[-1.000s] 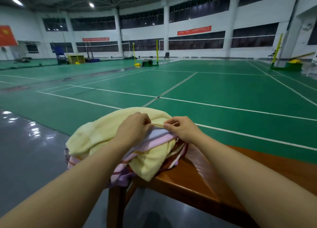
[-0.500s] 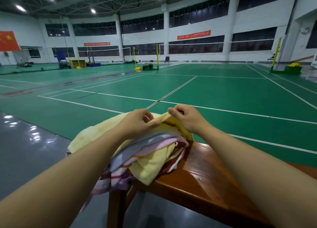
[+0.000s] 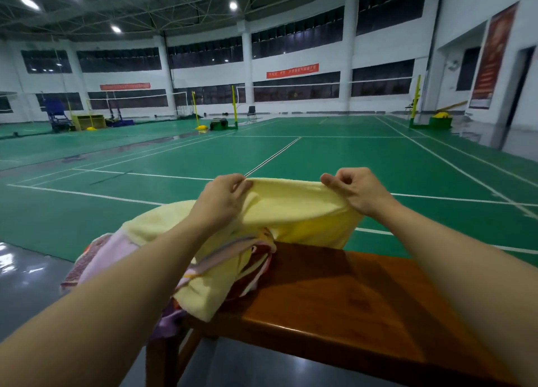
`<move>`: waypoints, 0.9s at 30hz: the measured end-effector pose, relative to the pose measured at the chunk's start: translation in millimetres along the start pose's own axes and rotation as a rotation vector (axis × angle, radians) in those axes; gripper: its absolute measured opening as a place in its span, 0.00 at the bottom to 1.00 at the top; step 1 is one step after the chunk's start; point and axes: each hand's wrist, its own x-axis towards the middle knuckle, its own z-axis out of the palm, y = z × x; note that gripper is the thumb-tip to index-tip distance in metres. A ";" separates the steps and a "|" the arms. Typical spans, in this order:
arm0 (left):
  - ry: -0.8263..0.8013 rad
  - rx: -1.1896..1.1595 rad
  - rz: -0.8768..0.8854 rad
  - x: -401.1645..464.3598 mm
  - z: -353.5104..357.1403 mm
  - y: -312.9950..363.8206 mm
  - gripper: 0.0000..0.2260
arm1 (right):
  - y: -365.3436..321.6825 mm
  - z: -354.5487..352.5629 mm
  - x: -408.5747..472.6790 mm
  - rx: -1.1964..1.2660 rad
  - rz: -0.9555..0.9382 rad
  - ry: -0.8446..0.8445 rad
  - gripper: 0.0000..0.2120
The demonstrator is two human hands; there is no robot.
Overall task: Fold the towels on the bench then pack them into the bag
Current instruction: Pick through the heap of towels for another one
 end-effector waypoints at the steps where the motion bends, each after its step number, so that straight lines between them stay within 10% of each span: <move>1: 0.009 -0.019 0.004 3.7 9.9 10.5 0.13 | 3.9 -12.7 -7.3 -0.060 0.030 -0.032 0.31; 9: -0.031 -0.148 0.058 13.5 95.4 85.3 0.14 | 57.4 -118.7 -84.5 -0.125 0.357 -0.034 0.44; 27: -0.054 -0.422 -0.237 46.2 93.3 93.2 0.21 | 72.7 -260.1 -180.2 -0.338 0.475 0.078 0.28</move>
